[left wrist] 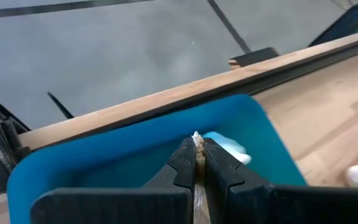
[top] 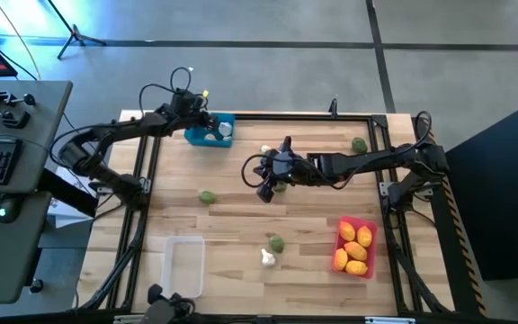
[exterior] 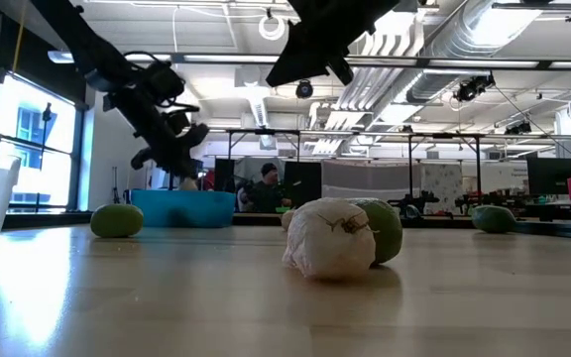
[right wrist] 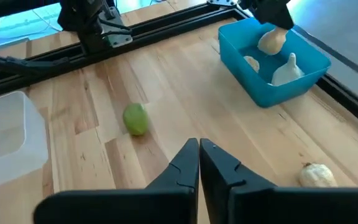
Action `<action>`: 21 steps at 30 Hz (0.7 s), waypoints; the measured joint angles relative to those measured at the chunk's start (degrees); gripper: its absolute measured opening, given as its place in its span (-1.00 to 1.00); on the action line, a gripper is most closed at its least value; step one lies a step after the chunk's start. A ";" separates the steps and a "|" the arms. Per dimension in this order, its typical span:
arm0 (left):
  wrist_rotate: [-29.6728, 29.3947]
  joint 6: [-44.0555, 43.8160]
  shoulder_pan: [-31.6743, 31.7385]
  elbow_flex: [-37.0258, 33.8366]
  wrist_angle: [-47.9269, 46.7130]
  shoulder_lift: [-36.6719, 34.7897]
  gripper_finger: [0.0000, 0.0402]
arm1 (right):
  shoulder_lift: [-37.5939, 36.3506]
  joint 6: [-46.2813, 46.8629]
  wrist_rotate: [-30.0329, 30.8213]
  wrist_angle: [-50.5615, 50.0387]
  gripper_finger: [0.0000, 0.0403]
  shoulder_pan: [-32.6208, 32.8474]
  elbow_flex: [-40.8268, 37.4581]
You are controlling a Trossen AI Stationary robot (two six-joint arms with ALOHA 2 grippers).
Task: Sort produce into baskets
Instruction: Put the garlic into the blue bin
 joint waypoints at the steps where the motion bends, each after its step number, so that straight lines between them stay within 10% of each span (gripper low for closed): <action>1: -0.23 0.02 0.00 0.00 0.07 0.45 -1.00 | 0.00 0.58 0.00 -0.02 -0.99 -0.11 -0.02; 21: 1.21 5.88 -0.60 0.00 -3.07 -5.09 -0.46 | 0.17 6.78 1.11 -0.90 -1.00 -0.94 0.00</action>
